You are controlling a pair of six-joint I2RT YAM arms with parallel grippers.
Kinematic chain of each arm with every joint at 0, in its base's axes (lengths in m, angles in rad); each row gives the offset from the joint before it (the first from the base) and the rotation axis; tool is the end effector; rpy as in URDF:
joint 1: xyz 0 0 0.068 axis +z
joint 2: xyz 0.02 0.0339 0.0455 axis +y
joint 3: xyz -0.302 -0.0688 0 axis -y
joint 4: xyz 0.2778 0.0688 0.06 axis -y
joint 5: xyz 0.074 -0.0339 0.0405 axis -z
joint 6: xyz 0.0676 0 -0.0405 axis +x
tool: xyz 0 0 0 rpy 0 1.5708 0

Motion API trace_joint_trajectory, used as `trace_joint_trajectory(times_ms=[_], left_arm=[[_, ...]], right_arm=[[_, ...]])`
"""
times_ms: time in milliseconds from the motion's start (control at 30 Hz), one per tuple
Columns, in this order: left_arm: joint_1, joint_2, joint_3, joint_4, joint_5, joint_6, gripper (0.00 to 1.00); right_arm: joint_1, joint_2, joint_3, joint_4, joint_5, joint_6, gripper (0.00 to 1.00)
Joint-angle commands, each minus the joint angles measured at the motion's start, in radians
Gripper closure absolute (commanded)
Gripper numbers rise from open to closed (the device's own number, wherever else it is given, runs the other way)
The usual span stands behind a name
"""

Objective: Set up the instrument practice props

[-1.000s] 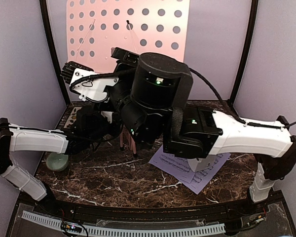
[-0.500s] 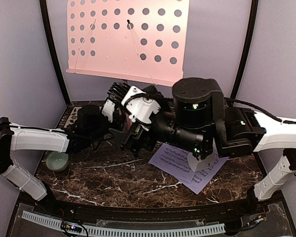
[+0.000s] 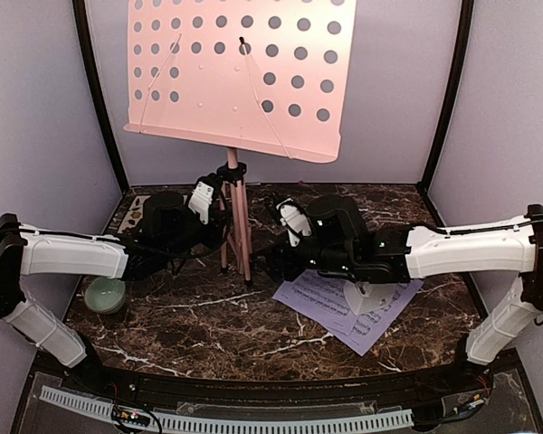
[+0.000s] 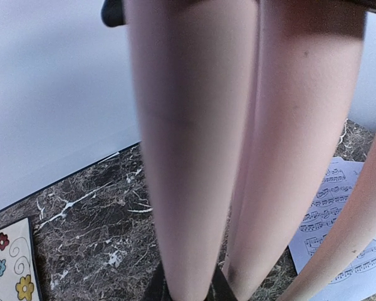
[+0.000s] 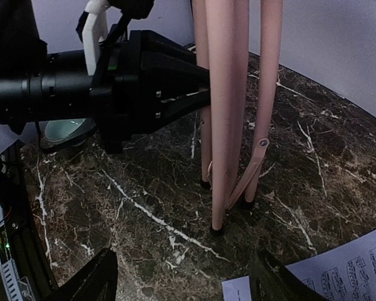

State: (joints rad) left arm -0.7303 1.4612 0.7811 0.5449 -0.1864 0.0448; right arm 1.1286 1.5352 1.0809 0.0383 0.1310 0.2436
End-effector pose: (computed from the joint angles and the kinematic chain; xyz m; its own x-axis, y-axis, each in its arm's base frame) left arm 0.2913 -0.2441 0.2667 -0.0771 0.1281 -0.9888 0.5227 0.8497 0.0693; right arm 0.1852 0.3706 0.2903 -0.3716 -0.2261 -0.9004 -0.7783 0.6046 0.1694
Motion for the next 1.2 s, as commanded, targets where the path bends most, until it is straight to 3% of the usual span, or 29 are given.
trace_joint_trajectory(times_ms=[0,200,867,1067,1167], left_arm=[[0.01,-0.018,0.016,-0.002,-0.008,0.026,1.0],[0.01,-0.021,0.012,-0.001,-0.007,0.018,1.0],[0.01,-0.008,0.024,0.016,0.001,0.017,1.0],[0.012,-0.005,0.026,0.013,-0.005,0.036,1.0],[0.023,-0.005,0.025,0.014,0.004,0.045,1.0]], right_arm=[[-0.035,0.074,0.082,0.119,-0.078,0.041,0.3],[-0.054,0.194,0.222,0.091,-0.065,0.009,0.37],[-0.115,0.354,0.37,0.04,-0.041,0.007,0.55],[-0.115,0.347,0.384,0.005,-0.001,0.021,0.74],[-0.115,0.32,0.366,0.0,0.008,0.022,0.9]])
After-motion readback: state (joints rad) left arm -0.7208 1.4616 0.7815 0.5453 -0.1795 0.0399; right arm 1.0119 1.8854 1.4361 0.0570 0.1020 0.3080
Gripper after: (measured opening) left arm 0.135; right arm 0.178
